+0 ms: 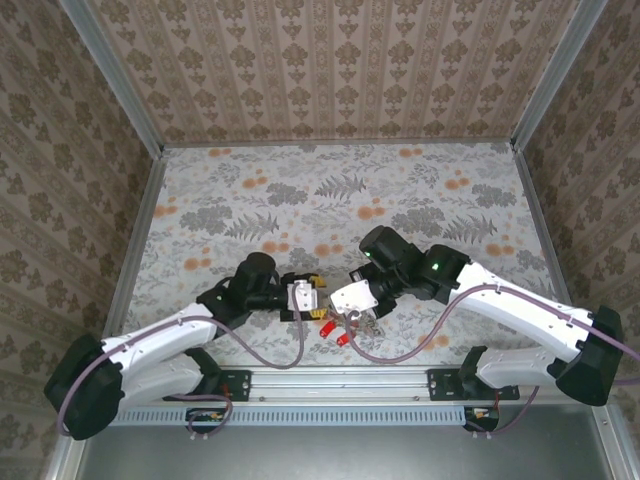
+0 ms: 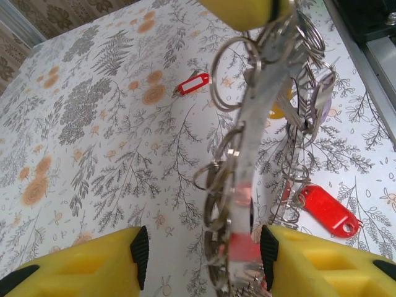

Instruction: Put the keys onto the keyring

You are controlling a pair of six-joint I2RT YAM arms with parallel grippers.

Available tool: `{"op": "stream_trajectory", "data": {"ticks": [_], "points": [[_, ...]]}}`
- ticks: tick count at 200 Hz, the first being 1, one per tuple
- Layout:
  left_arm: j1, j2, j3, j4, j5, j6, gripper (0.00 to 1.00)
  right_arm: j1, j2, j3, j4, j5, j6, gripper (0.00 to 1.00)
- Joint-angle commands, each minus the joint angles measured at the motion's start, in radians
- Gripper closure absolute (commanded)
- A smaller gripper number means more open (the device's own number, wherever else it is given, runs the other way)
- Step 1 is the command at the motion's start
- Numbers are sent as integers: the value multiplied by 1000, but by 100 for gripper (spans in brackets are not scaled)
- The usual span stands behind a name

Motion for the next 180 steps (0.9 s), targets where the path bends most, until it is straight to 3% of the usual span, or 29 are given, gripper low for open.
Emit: {"op": "stream_trajectory", "data": {"ticks": [1,17,44,53,157,180], "points": [[21,14,51,7,83,53,51,3,10,52,-39,-59,-32,100],[26,33,72,-15,156,68,62,2,18,63,-48,-64,-36,100],[29,60,99,-51,196,92,94,2,23,73,-57,-70,-35,100],[30,61,102,-56,202,94,100,1,26,78,-65,-65,-37,100],[46,67,161,-197,287,157,100,-3,115,174,-299,149,-113,100],[47,76,170,-206,288,165,100,-5,123,190,-316,128,-117,100]]}}
